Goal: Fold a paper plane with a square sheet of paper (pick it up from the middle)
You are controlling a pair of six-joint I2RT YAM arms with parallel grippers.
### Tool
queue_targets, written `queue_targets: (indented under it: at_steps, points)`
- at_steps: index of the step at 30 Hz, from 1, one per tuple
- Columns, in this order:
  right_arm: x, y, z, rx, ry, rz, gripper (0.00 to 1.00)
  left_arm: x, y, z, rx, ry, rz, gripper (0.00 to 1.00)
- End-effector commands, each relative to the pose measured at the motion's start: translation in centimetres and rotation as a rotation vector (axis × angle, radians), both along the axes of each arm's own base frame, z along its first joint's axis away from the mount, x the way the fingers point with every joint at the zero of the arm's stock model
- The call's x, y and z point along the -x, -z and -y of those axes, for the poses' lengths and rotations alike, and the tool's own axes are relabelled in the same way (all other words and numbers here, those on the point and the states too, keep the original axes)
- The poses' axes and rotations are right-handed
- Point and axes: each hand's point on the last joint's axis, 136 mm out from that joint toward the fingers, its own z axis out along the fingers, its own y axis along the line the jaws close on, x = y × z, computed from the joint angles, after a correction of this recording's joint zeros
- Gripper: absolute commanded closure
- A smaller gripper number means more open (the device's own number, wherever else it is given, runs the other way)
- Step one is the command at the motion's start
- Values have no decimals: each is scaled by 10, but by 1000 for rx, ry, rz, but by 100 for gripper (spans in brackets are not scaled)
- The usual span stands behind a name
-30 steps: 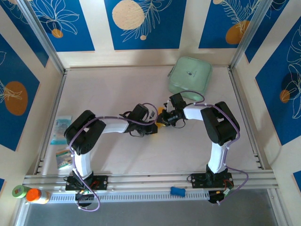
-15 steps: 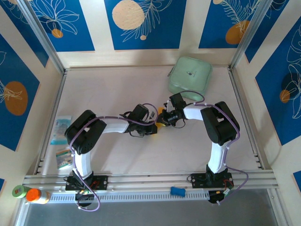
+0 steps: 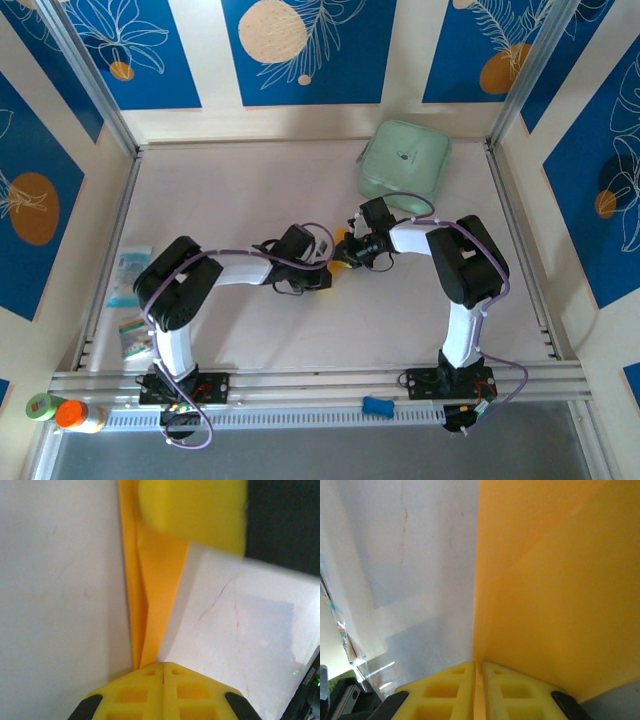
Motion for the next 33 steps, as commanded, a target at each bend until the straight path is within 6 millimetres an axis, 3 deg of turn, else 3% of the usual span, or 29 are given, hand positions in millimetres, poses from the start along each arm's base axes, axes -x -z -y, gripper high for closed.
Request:
queue_targets:
  at_steps: [1,7,13,19,33]
  points:
    - [22,40,23,140,26,-115,86,37,12,-29,-103,21,-88,95]
    - [25,30,18,116,13,-112,86,7,-38,-12,23,-36,82,91]
    - [32,21,8,95,15,-121,86,-16,-48,0,45,-68,148,89]
    - [31,19,1,73,22,-125,86,-32,-36,16,50,-78,143,92]
    - [23,-1,-3,19,22,-100,86,-33,3,1,-56,-102,119,99]
